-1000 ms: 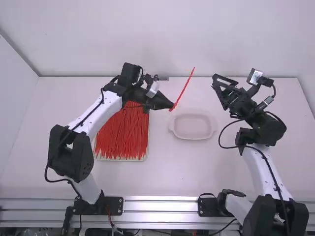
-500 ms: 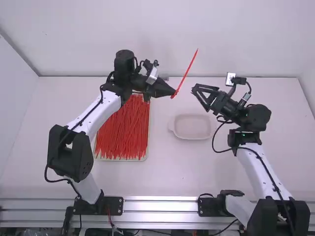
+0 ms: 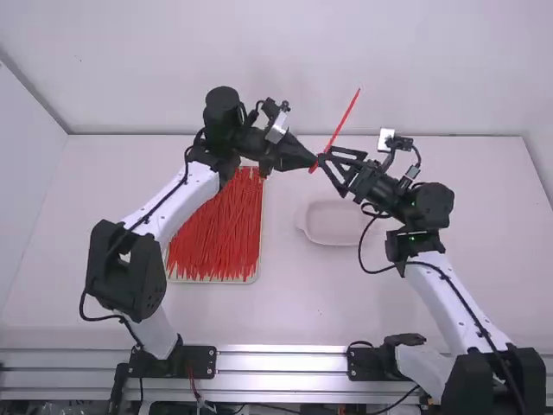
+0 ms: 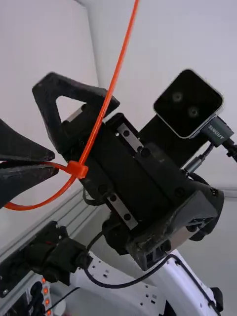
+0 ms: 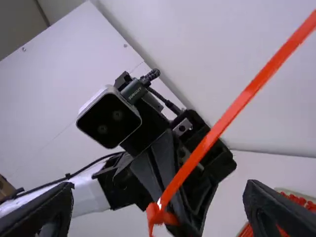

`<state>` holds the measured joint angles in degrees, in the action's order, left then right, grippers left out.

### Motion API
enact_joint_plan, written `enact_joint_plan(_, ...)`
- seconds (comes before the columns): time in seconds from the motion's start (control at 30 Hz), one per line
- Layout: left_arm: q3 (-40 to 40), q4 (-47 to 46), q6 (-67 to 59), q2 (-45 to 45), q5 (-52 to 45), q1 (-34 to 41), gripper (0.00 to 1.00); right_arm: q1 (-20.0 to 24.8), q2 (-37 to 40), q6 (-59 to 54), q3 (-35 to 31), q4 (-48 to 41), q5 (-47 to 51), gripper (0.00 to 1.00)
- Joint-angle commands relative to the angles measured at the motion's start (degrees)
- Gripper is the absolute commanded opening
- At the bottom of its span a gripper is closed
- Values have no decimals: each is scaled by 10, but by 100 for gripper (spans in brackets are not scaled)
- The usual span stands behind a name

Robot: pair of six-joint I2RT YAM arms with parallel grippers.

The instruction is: Fasten the cable tie

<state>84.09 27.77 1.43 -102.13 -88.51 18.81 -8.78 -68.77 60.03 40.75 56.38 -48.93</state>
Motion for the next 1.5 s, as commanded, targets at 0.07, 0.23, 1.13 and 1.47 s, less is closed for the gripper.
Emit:
enact_joint_plan(0.07, 4, 2, 9, 10, -8, 4, 2, -2, 5, 0, 16, 14, 25, 78)
enact_joint_plan(0.23, 4, 1, 9, 10, -8, 4, 2, -14, 5, -10, 16, 38, 23, 48)
enact_joint_plan(1.13, 4, 51, 173, 10, 73, -63, 99, 55, 5, -36, 16, 11, -100, 0)
enact_joint_plan(1.47, 4, -154, 137, 10, 165, -118, 99, 100, 5, -136, 16, -131, -111, 0)
